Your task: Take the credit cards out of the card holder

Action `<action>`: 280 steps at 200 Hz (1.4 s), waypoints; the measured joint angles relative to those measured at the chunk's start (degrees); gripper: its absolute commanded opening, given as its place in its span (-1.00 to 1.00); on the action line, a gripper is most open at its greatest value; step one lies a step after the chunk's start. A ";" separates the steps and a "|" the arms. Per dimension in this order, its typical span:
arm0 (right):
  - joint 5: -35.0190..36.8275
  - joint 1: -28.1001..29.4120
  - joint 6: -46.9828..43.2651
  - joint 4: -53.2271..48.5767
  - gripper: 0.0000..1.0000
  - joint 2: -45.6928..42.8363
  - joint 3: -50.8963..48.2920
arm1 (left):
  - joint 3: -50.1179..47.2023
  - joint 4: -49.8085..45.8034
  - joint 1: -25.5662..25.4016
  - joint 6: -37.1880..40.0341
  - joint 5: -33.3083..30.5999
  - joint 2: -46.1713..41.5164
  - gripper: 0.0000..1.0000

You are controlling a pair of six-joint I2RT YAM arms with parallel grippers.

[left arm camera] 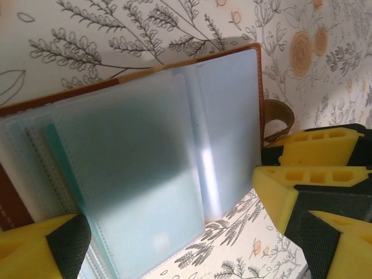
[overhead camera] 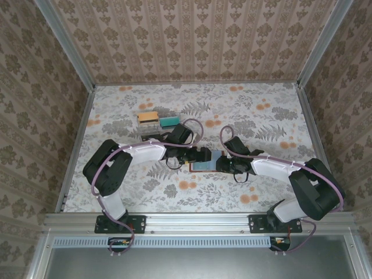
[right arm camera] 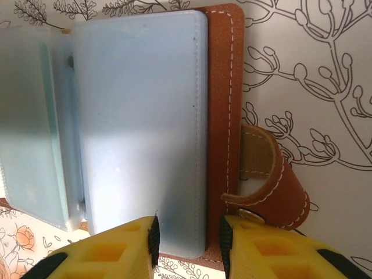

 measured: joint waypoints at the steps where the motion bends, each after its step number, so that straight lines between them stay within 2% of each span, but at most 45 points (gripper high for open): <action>1: -0.02 0.00 0.00 0.00 -0.28 0.00 0.00 | 0.00 0.07 0.00 0.00 0.04 0.00 0.97; 74: 0.00 0.00 0.04 0.04 -0.25 0.11 0.00 | 0.04 3.10 0.09 -0.20 3.26 1.09 1.00; 111: 0.28 -0.07 0.37 -0.09 -0.11 -0.55 0.00 | 0.04 3.10 0.11 -0.17 3.54 1.07 1.00; 151: 3.80 -1.97 0.37 -3.39 -0.06 -9.92 -0.13 | 0.04 3.08 0.11 -0.17 4.13 1.07 1.00; 176: 4.26 -3.02 0.09 -3.72 -0.13 -14.95 0.09 | 0.04 3.08 0.11 -0.17 4.11 1.07 1.00; 204: 0.63 -3.15 -0.17 -3.63 -0.26 -12.76 1.60 | 0.02 1.97 0.37 -0.17 2.95 0.28 0.92; 229: -3.74 -2.84 -0.20 -2.58 -0.32 -9.27 2.34 | -1.40 0.42 1.99 -0.15 0.63 -2.73 0.73; 242: -5.27 -2.32 -0.17 -2.08 -0.37 -8.04 2.80 | -2.43 -0.42 2.99 -0.24 -0.79 -4.68 0.48; 251: -6.40 -1.84 -0.15 -1.68 -0.38 -7.13 3.43 | -2.82 -1.11 3.56 -0.26 -1.62 -5.55 0.26; 280: -9.49 -0.83 0.00 0.26 -0.44 -3.56 5.88 | -3.96 -2.58 3.76 -0.39 -3.43 -5.88 -0.66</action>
